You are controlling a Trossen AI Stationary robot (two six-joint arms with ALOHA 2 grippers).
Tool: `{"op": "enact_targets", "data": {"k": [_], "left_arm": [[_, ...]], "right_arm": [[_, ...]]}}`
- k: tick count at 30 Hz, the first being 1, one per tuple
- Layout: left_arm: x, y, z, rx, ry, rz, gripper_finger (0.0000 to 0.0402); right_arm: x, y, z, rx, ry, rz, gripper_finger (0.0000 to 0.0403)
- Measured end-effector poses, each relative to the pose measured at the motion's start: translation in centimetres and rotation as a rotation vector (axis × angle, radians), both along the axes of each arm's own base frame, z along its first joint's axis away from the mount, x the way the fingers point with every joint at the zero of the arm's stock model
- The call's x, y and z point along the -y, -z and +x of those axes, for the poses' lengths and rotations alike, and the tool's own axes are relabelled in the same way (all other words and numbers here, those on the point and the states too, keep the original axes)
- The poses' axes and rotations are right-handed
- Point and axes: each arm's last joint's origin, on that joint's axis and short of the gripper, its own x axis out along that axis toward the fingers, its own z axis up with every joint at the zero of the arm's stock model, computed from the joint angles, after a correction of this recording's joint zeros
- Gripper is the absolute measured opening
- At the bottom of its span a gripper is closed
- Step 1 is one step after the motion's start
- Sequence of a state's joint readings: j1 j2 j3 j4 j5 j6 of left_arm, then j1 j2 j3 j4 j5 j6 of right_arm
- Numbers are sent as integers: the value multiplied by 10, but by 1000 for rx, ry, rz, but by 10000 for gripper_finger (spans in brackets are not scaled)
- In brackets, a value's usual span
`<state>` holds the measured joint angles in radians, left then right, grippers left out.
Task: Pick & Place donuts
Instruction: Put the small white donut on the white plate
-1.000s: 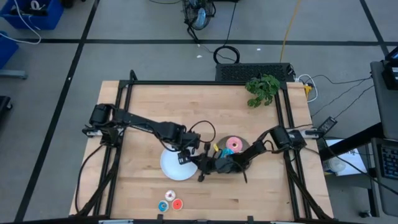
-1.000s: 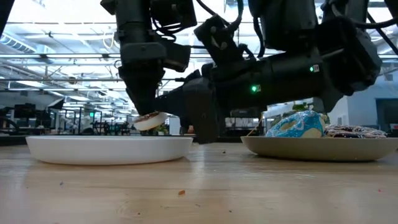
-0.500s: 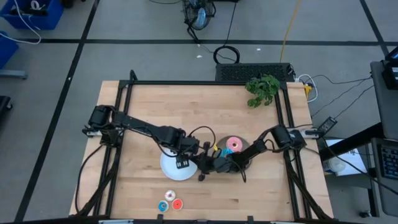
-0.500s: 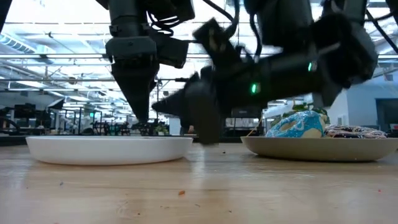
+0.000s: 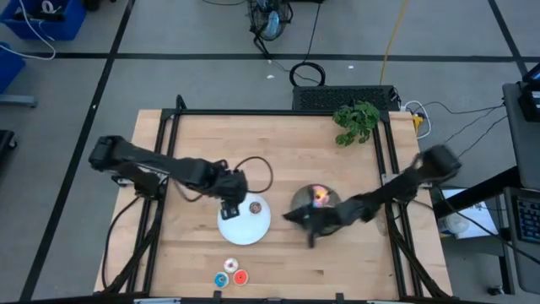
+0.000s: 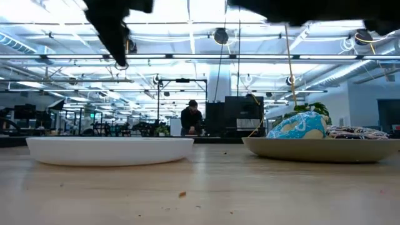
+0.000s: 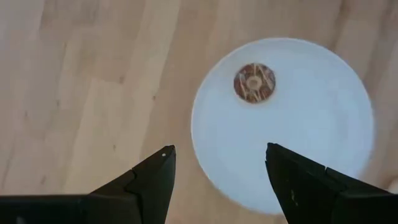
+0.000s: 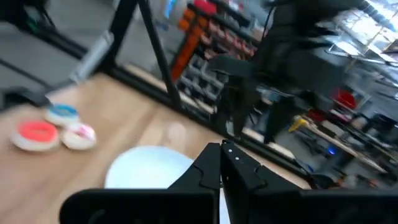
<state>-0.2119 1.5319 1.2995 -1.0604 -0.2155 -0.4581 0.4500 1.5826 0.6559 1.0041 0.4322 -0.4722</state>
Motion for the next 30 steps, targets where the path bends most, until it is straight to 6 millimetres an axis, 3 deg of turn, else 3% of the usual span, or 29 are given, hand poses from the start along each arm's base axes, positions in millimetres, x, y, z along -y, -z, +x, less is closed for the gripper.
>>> {"op": "enact_targets", "data": {"k": [5,8,13,21,30], "left_arm": [[12,-18,-26,24,-57,53,250],[20,-19,-34,9,-60,78,250],[34,-14,-39,-3,-3,120,250],[55,10,-56,-54,22,123,250],[92,43,-62,31,96,-114,250]], "right_arm": [[26,-22,-58,50,-124,146,0],[40,-24,-86,24,-210,213,0],[56,-14,-120,-16,-206,327,0],[66,-2,-145,72,-245,385,0],[68,-2,-151,69,-268,395,0]]}}
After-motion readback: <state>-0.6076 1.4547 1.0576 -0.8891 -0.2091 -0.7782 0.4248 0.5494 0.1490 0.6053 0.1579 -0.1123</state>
